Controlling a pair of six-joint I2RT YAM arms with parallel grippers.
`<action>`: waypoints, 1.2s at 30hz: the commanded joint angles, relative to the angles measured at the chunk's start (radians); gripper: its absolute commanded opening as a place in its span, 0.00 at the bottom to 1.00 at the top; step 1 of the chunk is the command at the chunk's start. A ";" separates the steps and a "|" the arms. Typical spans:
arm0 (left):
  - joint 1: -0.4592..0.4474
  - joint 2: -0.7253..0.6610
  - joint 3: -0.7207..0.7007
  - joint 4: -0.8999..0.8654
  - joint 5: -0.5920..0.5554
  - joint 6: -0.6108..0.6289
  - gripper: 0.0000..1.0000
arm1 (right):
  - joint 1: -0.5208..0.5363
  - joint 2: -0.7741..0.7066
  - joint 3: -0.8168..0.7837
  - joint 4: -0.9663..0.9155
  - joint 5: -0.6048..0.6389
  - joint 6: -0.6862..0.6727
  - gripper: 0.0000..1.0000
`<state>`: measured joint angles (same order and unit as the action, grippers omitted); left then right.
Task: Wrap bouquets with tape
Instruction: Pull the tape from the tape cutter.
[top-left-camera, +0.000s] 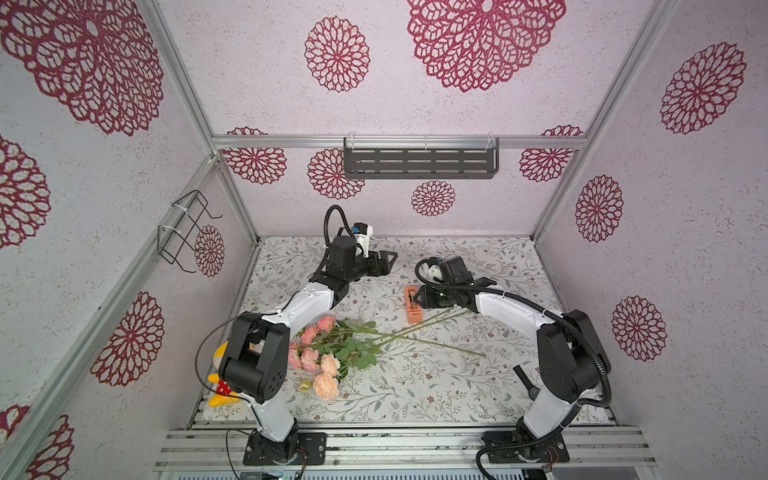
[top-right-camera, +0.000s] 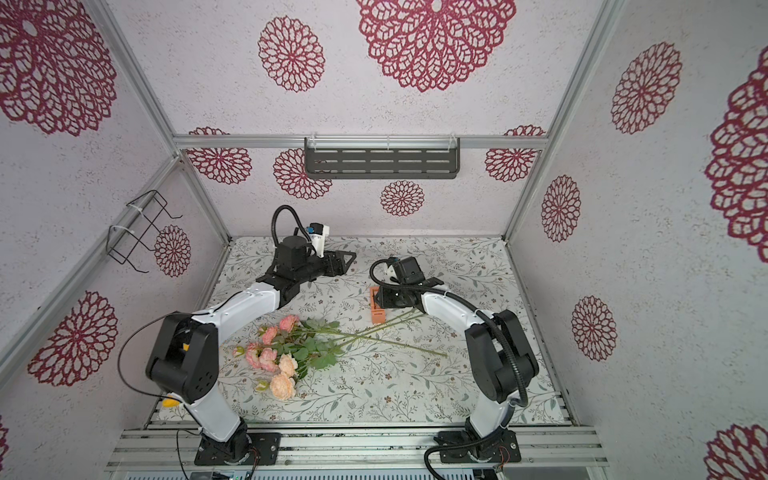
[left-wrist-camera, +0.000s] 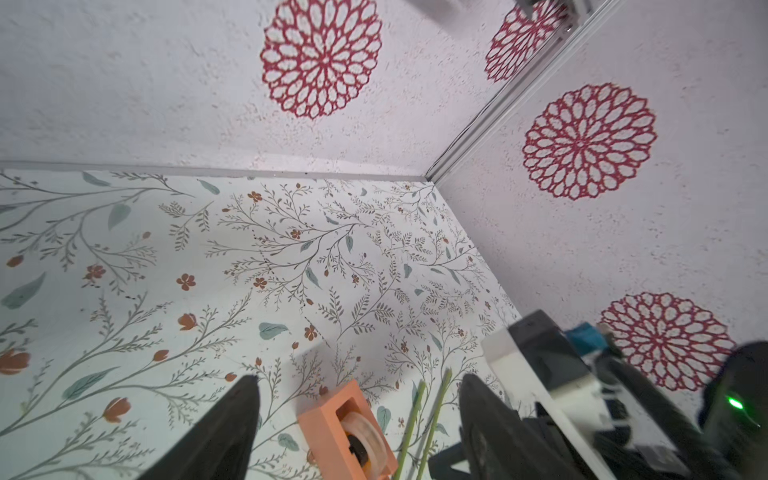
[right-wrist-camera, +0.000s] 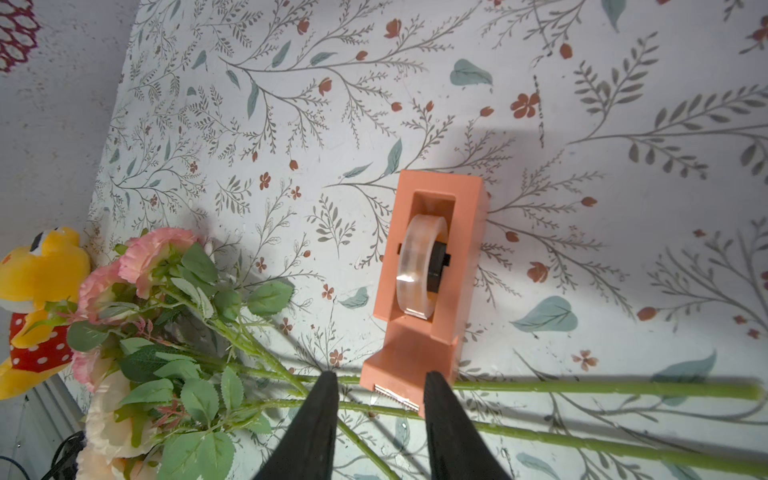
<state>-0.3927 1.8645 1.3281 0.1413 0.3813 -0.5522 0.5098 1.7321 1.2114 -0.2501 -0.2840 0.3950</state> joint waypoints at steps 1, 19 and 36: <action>-0.006 0.078 0.074 -0.071 0.079 -0.108 0.73 | -0.002 0.018 0.016 -0.029 0.006 0.023 0.38; -0.043 0.346 0.255 -0.227 0.142 -0.083 0.64 | 0.000 0.078 0.002 0.038 -0.023 0.027 0.29; -0.051 0.432 0.299 -0.230 0.198 -0.106 0.58 | 0.005 0.129 0.033 0.051 -0.031 0.019 0.21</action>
<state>-0.4381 2.2837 1.6043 -0.0814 0.5606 -0.6556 0.5137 1.8469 1.2144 -0.2050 -0.3183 0.4202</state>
